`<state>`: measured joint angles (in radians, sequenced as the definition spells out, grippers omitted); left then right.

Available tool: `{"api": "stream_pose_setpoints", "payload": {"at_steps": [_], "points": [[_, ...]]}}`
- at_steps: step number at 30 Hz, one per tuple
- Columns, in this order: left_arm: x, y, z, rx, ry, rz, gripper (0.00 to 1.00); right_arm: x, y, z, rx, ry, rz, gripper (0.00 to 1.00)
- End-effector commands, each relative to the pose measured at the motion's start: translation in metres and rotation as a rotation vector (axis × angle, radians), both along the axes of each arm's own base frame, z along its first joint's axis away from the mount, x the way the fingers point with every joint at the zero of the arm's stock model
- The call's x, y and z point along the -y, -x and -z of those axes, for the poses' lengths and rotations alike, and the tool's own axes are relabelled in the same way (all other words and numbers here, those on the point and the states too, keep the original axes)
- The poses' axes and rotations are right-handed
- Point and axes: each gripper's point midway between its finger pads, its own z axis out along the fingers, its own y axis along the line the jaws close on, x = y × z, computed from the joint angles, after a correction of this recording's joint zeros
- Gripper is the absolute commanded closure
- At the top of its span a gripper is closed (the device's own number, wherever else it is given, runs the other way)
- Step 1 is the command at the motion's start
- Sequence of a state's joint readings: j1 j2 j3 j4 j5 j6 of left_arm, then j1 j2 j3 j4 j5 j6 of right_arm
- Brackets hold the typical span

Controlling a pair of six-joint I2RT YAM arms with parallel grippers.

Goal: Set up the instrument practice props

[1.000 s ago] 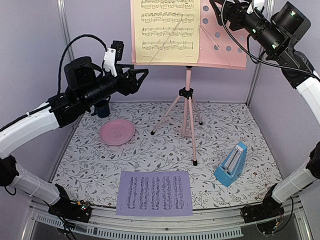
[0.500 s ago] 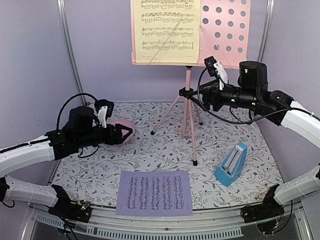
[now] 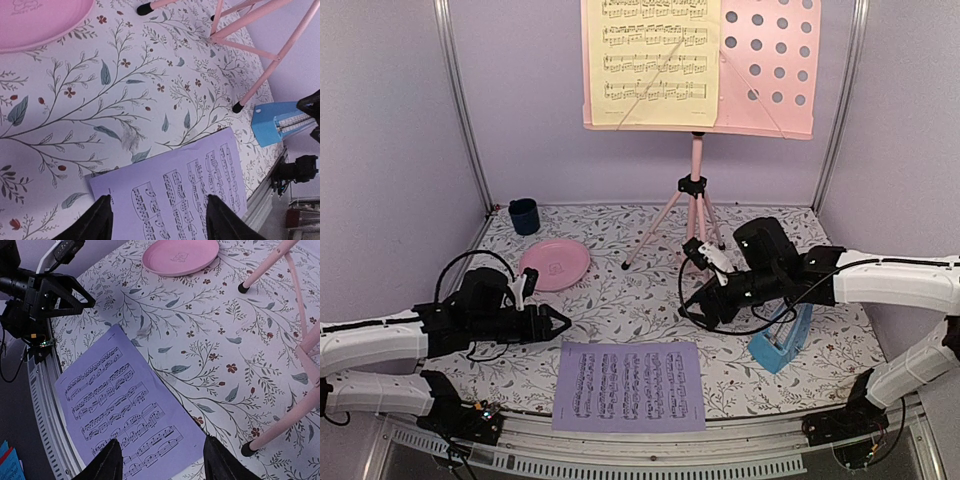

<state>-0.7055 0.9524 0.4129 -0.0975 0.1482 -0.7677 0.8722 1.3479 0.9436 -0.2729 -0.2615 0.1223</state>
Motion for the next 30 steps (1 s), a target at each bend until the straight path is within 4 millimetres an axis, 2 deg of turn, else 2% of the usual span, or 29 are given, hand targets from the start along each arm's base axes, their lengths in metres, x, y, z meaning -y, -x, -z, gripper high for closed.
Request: {"api": "stream_pose_setpoints", "payload": {"at_steps": [1,8,18,30], "points": [[-0.012,0.013,0.021,-0.091,0.03,-0.041,0.36,-0.013,0.011,0.031,-0.056,0.014,-0.032,0.45],[-0.019,0.017,0.04,-0.146,0.037,-0.047,0.37,-0.021,0.019,0.077,-0.136,0.07,-0.059,0.49],[-0.028,0.022,0.062,-0.207,0.057,-0.06,0.38,-0.023,0.019,0.122,-0.204,0.139,-0.058,0.53],[-0.033,0.028,0.083,-0.26,0.05,-0.065,0.4,-0.026,0.02,0.147,-0.242,0.184,-0.073,0.58]]}}
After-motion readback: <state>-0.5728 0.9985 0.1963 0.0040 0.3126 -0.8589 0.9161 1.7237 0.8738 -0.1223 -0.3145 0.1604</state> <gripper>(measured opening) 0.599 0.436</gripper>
